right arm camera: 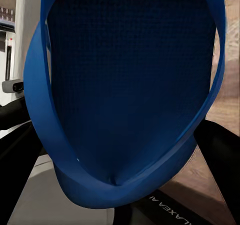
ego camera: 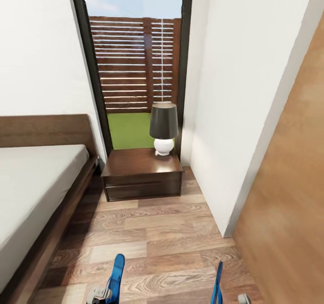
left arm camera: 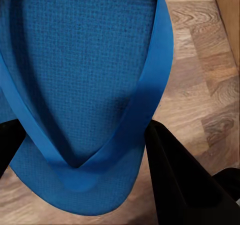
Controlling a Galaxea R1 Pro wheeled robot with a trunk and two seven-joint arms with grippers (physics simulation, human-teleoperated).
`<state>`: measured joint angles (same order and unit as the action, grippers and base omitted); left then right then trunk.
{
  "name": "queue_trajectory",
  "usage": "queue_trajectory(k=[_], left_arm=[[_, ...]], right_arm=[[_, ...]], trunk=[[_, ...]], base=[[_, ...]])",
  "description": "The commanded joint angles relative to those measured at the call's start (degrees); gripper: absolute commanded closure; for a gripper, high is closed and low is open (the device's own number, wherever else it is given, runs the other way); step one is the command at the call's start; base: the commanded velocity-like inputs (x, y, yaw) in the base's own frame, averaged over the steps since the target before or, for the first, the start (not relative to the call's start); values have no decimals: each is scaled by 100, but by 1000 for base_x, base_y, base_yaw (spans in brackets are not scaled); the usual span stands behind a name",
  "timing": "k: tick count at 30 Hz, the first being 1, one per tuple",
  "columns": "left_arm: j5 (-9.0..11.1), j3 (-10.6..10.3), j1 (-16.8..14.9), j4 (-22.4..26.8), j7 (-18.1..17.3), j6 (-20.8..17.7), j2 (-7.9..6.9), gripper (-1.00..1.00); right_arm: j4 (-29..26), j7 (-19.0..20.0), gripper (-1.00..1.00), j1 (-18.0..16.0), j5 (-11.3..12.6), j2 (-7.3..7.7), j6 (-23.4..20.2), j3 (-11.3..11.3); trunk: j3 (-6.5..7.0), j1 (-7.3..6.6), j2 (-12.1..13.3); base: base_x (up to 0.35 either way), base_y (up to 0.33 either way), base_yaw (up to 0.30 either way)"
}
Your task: In the bedroom, move the book from the bed onto either nightstand, and place the two sandals side by side next to the bed.
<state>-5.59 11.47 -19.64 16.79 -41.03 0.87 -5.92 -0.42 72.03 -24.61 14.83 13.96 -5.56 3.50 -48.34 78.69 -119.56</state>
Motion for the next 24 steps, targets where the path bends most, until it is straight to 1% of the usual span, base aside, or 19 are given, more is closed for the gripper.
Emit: queue_trajectory(k=[1, 4, 7, 24], left_arm=[[-65, 49, -5, 0, -37, 19, 3, 100], [-65, 49, -5, 0, -37, 18, 3, 100], [-65, 49, -5, 0, -37, 19, 3, 100], [-65, 49, -5, 0, -37, 20, 12, 100]], right_arm=[[-2, 22, 100, -1, -7, 1, -60, 45], [-2, 22, 100, 0, -7, 1, -60, 45], [-2, 22, 100, -2, -7, 1, -60, 45], [-2, 22, 100, 0, -7, 3, -60, 45]], trunk=[[-5, 2, -2], [-5, 2, -2], [-5, 2, -2], [-5, 2, -2]], base=[[327, 0, 210], [327, 0, 248], [327, 0, 101], [327, 0, 5]])
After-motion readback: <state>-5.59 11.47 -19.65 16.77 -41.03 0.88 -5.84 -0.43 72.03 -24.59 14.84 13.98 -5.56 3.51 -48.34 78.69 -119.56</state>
